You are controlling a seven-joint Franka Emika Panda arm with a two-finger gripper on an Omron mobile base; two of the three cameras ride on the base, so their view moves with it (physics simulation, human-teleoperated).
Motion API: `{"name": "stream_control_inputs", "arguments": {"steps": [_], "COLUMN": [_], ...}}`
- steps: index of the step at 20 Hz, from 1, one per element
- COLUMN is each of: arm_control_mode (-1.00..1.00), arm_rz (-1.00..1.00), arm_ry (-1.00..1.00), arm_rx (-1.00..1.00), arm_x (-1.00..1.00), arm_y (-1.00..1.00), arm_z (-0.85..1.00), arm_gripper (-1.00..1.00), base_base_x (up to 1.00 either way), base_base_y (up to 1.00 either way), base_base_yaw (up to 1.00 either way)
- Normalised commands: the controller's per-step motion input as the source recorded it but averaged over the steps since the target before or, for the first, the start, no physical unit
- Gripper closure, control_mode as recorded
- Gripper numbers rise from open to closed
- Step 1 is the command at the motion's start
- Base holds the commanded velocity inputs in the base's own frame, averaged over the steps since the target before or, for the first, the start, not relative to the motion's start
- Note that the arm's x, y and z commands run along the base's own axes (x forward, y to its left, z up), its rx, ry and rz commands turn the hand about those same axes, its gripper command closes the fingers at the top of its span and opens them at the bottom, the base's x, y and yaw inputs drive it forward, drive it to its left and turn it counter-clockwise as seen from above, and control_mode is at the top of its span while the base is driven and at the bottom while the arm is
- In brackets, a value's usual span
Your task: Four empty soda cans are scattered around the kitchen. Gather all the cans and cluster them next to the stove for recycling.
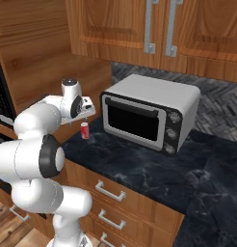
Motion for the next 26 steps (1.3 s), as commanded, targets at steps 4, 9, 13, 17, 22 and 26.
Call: {"name": "stream_control_inputs", "arguments": {"steps": [4,9,13,17,22,26], "arm_control_mode": [-1.0,-1.0,-1.0,-1.0,-1.0,-1.0], "arm_rz": [0.07,0.03,0.02,0.01,0.0,0.0], "arm_ry": [0.0,0.0,0.0,0.01,0.02,0.02], "arm_rx": [-0.01,-0.02,-0.02,-0.01,-0.01,-0.01], "arm_x": [0.18,0.18,0.2,0.22,0.24,0.22], "arm_y": [0.01,0.07,0.08,0.03,0.03,0.03], "arm_z": [-0.07,-0.12,-0.12,-0.08,-0.1,-0.11], "arm_gripper": [-1.0,-1.0,-1.0,-1.0,-1.0,-1.0], "base_base_x": [0.0,0.0,0.0,0.0,0.0,0.0], "base_base_y": [0.0,0.0,0.0,0.0,0.0,0.0], "base_base_yaw": [0.0,0.0,0.0,0.0,0.0,0.0]}}
